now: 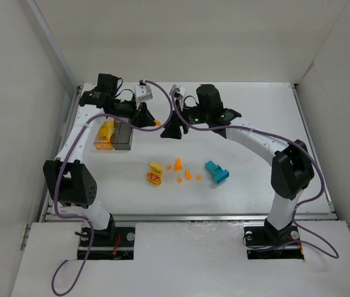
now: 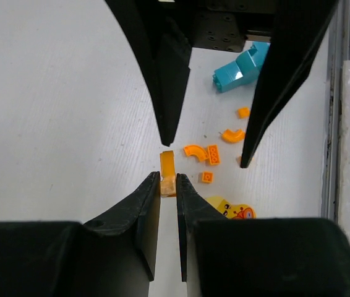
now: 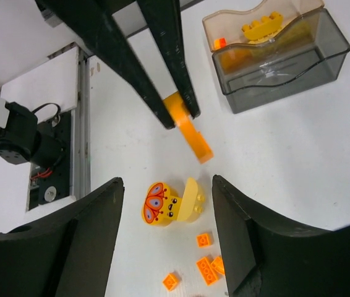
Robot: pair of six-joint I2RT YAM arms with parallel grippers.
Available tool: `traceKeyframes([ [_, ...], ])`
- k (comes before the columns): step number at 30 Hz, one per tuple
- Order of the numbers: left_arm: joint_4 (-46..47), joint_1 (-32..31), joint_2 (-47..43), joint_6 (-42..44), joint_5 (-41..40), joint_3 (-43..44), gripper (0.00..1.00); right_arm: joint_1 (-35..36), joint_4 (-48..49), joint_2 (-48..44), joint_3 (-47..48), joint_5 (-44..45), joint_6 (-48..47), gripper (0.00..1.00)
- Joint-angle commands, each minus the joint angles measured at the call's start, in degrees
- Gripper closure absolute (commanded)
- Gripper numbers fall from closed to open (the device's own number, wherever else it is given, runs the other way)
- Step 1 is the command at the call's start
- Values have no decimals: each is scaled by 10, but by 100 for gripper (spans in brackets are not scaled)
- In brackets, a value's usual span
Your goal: Sort the legos into containers by color
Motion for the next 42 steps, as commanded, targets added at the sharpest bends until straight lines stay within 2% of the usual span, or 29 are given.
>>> traceKeyframes([
  [1, 47, 2, 2, -45, -10, -7, 100, -5, 2, 3, 1, -20, -13, 35],
  [3, 91, 2, -5, -124, -62, -18, 100, -5, 2, 3, 1, -20, -13, 35],
  [5, 180, 22, -13, -197, -120, -42, 100, -11, 2, 3, -5, -15, -13, 35],
  [6, 210, 30, -13, -232, -191, -51, 100, -11, -4, 3, -5, -5, -13, 35],
  [7, 240, 39, -21, -310, -237, -61, 100, -16, -4, 3, -10, 21, -8, 35],
  [9, 313, 65, -28, -387, -363, -89, 100, -16, -9, 3, -10, 52, 1, 35],
  [10, 329, 71, -28, -417, -519, -96, 100, -16, -9, 3, -10, 63, 9, 36],
  [11, 343, 76, -28, -448, -578, -104, 100, -16, -9, 3, -15, 82, 9, 36],
  [13, 376, 102, -28, -440, -638, -131, 100, -16, -15, 14, -15, 87, 17, 36],
  [20, 421, 119, 4, -414, -669, -179, 100, -16, -39, 41, 14, 136, 22, 36],
  [25, 421, 132, 46, -408, -675, -189, 100, -16, -122, 83, 48, 199, 17, 36],
  [27, 421, 138, 54, -408, -675, -196, 92, -11, -128, 90, 55, 209, 6, 38],
  [29, 421, 138, 54, -403, -668, -202, 79, -5, -128, 90, 50, 216, 6, 38],
  [30, 421, 138, 54, -402, -668, -202, 62, -5, -128, 90, 43, 216, 6, 38],
  [31, 421, 138, 54, -402, -658, -202, 54, -5, -128, 90, 37, 216, 6, 38],
  [34, 414, 138, 54, -402, -637, -202, 38, 1, -128, 84, 32, 216, 6, 38],
  [38, 400, 138, 54, -402, -637, -202, 32, 1, -128, 84, 31, 229, 6, 31],
  [40, 381, 138, 54, -413, -645, -195, 31, 7, -133, 84, 31, 242, 6, 21],
  [41, 375, 138, 48, -418, -661, -195, 31, 7, -133, 79, 31, 248, 6, 19],
  [42, 370, 138, 41, -423, -670, -187, 30, 7, -140, 79, 31, 253, 6, 12],
])
